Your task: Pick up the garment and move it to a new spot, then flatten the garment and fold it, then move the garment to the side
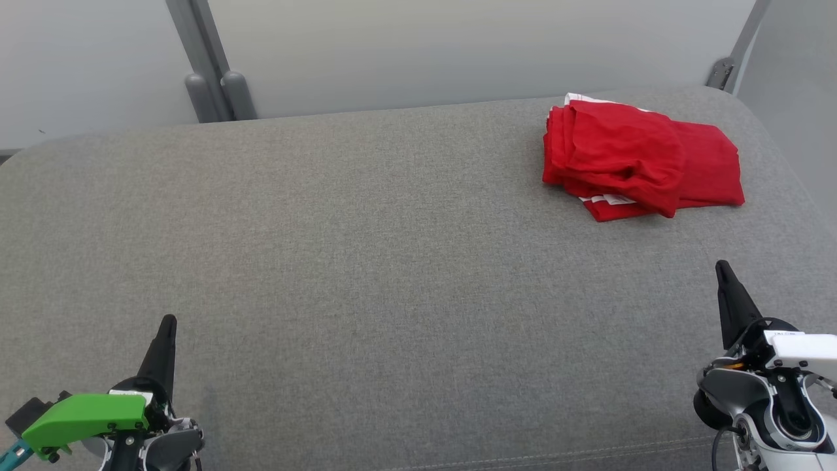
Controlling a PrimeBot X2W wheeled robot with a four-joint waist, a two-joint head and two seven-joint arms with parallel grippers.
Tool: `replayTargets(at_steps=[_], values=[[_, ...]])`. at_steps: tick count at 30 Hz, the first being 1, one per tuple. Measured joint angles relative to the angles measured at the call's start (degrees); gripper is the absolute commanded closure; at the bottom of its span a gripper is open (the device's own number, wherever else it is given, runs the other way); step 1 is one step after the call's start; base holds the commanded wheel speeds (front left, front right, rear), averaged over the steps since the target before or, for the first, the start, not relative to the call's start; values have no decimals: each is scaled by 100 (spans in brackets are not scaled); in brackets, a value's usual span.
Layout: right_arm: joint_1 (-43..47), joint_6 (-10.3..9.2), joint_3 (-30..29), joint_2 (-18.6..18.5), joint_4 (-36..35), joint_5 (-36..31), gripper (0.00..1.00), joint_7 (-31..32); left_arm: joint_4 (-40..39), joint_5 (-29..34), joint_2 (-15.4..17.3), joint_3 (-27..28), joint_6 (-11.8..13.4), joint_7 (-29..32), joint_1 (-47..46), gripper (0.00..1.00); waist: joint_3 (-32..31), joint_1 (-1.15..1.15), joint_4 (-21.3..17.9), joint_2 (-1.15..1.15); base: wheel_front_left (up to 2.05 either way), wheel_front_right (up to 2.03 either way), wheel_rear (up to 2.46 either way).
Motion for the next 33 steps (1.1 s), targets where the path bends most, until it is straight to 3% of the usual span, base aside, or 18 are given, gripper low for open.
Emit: replayTargets(at_steps=[33], values=[[-1, 1, -14, 15, 1, -1, 100, 0, 1, 0, -3, 8, 0, 26, 0, 100, 1, 0, -1, 0, 0, 0, 0]])
